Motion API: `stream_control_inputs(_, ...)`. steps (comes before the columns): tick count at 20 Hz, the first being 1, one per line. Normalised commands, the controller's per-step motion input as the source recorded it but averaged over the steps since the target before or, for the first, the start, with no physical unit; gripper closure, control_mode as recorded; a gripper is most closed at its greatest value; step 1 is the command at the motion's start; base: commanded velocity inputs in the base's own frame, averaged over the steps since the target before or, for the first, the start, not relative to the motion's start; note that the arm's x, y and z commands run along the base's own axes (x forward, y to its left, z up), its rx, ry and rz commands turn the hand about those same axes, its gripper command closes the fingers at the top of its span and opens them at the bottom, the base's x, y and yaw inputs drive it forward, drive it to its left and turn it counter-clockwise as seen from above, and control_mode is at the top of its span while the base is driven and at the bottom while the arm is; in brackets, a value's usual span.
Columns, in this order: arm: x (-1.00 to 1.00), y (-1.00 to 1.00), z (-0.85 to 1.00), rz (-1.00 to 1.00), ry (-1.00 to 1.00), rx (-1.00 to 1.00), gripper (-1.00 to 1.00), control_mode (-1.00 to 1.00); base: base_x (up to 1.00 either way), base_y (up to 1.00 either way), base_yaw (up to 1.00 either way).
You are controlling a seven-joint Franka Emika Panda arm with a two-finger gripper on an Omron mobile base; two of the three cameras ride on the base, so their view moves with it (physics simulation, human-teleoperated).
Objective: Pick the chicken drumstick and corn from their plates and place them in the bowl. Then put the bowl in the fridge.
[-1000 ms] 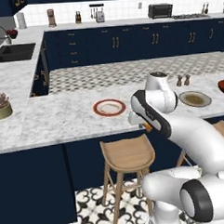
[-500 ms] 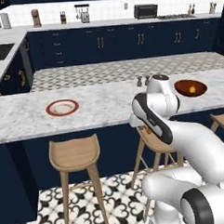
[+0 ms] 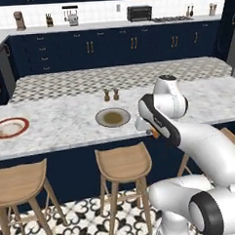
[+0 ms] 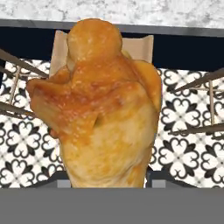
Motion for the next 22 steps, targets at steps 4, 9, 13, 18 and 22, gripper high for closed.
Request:
stream_control_inputs(4,0.0,0.0,0.0,0.0,0.0,0.0,1.0,1.0,0.33,-1.0,0.03)
stream_control_inputs(9,0.0,0.0,0.0,0.0,0.0,0.0,1.0,1.0,0.7,-0.36,0.05)
stream_control_inputs(13,0.0,0.0,0.0,0.0,0.0,0.0,1.0,1.0,0.8,-0.02,0.04)
stream_control_inputs(18,0.98,-0.33,0.0,0.03,0.04,0.04,1.0,-1.0,0.0,0.0,0.0)
stream_control_inputs(22,1.0,-0.38,0.0,0.0,0.03,0.0,1.0,-1.0,0.0,0.0,0.0)
